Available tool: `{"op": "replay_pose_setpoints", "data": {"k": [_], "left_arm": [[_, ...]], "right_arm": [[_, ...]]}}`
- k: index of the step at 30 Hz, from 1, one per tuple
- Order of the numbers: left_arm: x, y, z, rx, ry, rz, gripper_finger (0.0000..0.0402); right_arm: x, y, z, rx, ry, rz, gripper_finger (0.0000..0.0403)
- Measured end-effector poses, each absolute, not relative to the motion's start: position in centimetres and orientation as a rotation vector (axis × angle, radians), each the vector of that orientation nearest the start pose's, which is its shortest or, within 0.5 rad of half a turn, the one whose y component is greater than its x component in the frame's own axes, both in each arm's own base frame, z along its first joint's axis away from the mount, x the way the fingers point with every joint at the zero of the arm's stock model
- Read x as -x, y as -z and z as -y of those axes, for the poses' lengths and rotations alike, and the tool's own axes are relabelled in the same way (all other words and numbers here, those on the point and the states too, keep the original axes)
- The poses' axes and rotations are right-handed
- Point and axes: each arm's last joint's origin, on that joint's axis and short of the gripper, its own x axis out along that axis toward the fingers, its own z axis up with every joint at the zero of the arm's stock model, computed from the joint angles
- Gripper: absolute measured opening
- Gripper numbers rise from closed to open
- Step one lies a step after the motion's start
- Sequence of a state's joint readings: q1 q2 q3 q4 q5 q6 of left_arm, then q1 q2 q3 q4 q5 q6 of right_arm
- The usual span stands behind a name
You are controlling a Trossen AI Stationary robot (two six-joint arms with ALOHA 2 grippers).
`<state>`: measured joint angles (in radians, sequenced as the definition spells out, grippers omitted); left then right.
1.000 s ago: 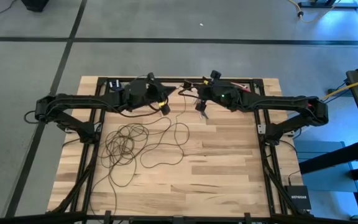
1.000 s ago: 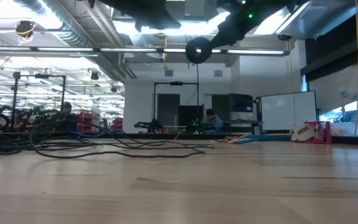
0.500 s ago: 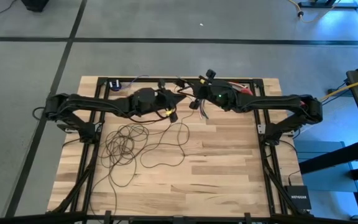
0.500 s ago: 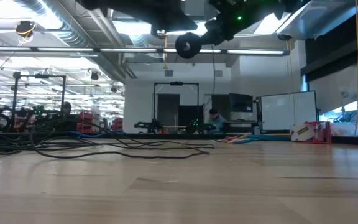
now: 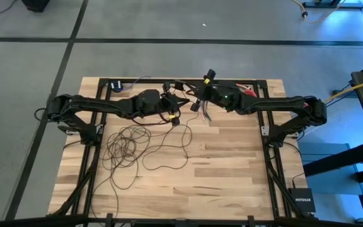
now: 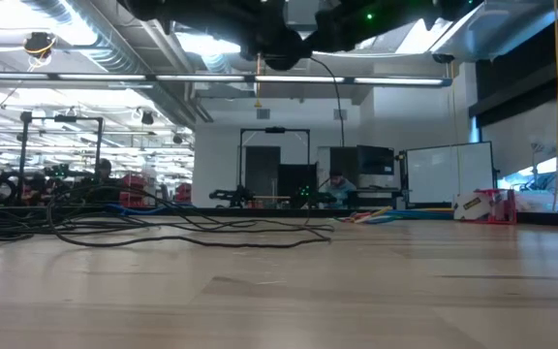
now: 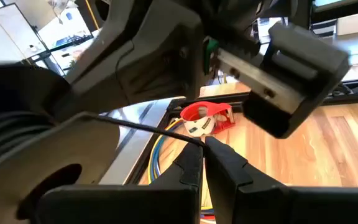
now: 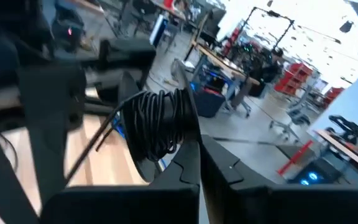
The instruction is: Coiling cords
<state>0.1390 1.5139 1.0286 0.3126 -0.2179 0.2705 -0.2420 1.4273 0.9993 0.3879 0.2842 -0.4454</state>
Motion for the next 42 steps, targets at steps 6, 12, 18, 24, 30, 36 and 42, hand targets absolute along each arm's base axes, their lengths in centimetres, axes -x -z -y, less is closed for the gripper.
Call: {"op": "replay_pose_setpoints", "data": {"k": [6, 12, 18, 24, 30, 36, 42], "left_arm": [[-33.9, -29.0, -5.7, -0.27, -0.337, -0.223, 0.0005], [-33.9, -29.0, -6.0, -0.241, -0.347, -0.22, 0.0005], [-33.9, -29.0, -6.0, -0.236, -0.348, -0.22, 0.0005], [-34.0, -29.2, -5.7, -0.236, -0.34, -0.181, 0.0005], [-34.1, -29.9, -5.3, -0.264, -0.332, -0.11, 0.0005], [-33.8, -29.4, -6.7, -0.251, -0.408, -0.175, 0.0005], [-33.4, -29.2, -7.8, -0.251, -0.484, -0.224, 0.0005]], "right_arm": [[-31.4, -32.0, 8.5, 0.413, 0.493, -0.084, 0.0001], [-31.5, -32.5, 8.5, 0.381, 0.475, -0.016, 0.0001], [-31.4, -33.1, 8.3, 0.343, 0.453, 0.065, 0.0001], [-31.4, -33.0, 8.3, 0.347, 0.451, 0.051, 0.0001], [-31.6, -33.0, 8.3, 0.351, 0.43, 0.059, 0.0001], [-31.7, -33.2, 8.1, 0.307, 0.378, 0.099, 0.0001], [-31.6, -33.4, 8.2, 0.268, 0.368, 0.132, 0.0001]]}}
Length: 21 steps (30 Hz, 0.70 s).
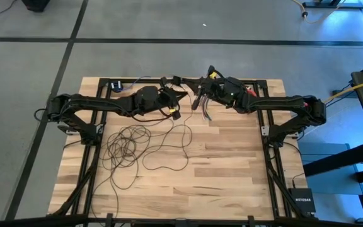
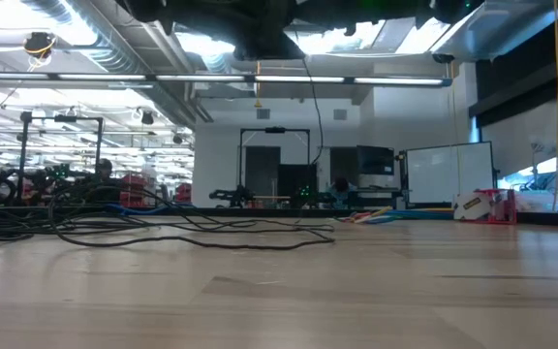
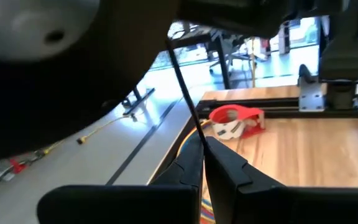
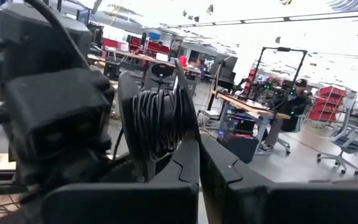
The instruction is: Coiling cords
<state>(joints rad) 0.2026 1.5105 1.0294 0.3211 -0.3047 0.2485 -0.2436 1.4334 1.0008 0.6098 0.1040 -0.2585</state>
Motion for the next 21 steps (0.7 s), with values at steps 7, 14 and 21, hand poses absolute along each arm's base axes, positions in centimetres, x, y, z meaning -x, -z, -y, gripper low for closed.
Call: {"op": "replay_pose_setpoints", "data": {"k": [7, 14, 21], "left_arm": [[-33.2, -28.3, -7.8, -0.288, -0.483, -0.328, 0.0005], [-33.2, -27.1, -7.4, -0.304, -0.457, -0.418, 0.0005], [-33.1, -27.3, -7.5, -0.259, -0.465, -0.402, 0.0051]], "right_arm": [[-31.4, -33.4, 8.1, 0.27, 0.375, 0.117, 0.0001], [-30.4, -34.9, 7.8, 0.276, 0.379, 0.16, 0.0001], [-30.5, -34.6, 7.9, 0.277, 0.381, 0.131, 0.0001]]}}
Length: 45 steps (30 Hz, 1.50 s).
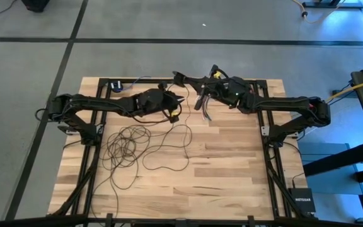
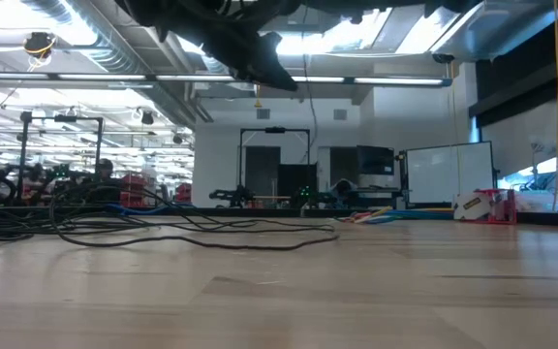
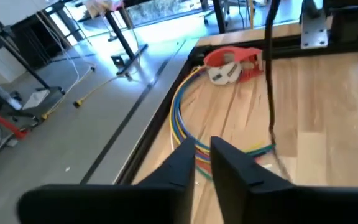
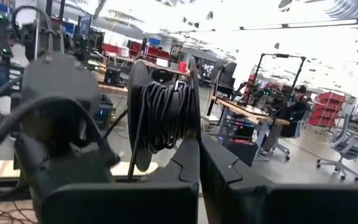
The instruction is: Coiling cords
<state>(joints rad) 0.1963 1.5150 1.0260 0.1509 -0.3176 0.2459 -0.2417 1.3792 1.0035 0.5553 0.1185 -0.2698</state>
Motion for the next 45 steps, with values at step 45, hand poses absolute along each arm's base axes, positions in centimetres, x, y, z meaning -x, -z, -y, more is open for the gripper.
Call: {"op": "replay_pose_setpoints", "data": {"k": [45], "left_arm": [[-34.8, -19.0, -9.0, -0.136, -0.257, -0.201, 0.0008]], "right_arm": [[-30.6, -34.1, 8.0, 0.325, 0.405, 0.075, 0.0001]]}}
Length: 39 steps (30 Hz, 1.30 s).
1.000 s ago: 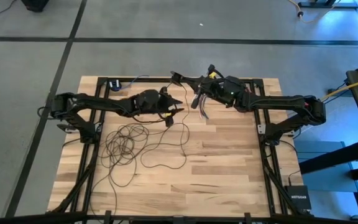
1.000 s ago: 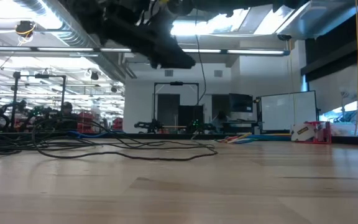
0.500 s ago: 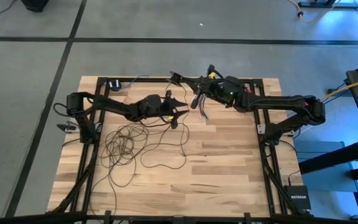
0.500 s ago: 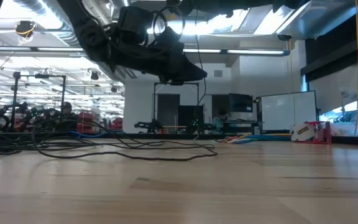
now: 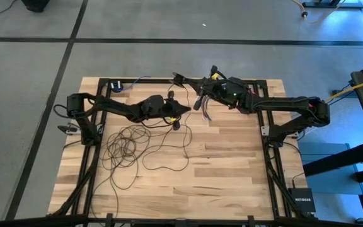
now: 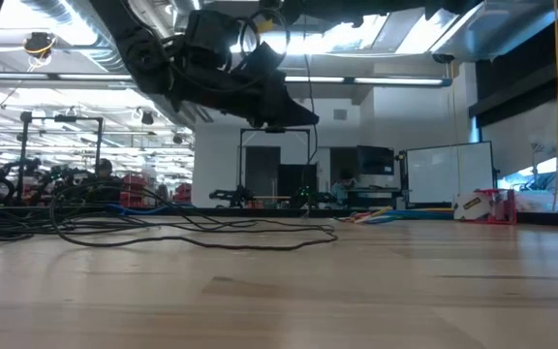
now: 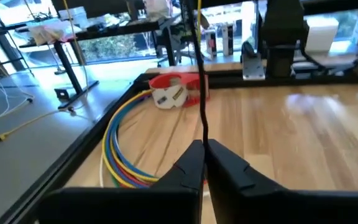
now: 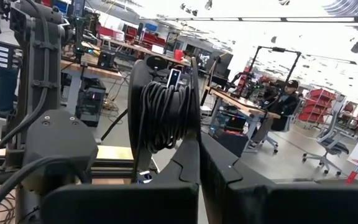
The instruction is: Coiling cords
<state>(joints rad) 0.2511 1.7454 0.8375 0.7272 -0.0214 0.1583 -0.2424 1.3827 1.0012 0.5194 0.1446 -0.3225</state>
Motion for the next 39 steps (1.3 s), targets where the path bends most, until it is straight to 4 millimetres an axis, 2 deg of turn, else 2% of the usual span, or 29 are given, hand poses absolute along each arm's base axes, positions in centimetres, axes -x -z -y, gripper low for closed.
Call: {"op": "replay_pose_setpoints", "data": {"k": [3, 11, 20, 28, 39], "left_arm": [[-34.5, -18.5, -9.5, -0.166, -0.328, -0.268, 0.0005], [-33.4, -17.9, -11.4, -0.192, -0.48, -0.409, 0.0002], [-31.4, -17.7, -12.3, -0.182, -0.526, -0.474, 0.0003], [-29.8, -19.3, -13.3, -0.177, -0.567, -0.503, 0.0004], [-26.8, -23.2, -13.6, -0.177, -0.607, -0.493, 0.0005]], "right_arm": [[-30.5, -34.0, 7.9, 0.329, 0.395, 0.061, 0.0001], [-29.1, -34.4, 5.6, 0.391, 0.373, -0.059, 0.0001], [-28.3, -32.9, 4.2, 0.395, 0.33, -0.284, 0.0001], [-27.8, -31.5, 4.2, 0.388, 0.31, -0.437, 0.0001], [-27.1, -30.1, 4.3, 0.384, 0.344, -0.604, 0.0001]]}}
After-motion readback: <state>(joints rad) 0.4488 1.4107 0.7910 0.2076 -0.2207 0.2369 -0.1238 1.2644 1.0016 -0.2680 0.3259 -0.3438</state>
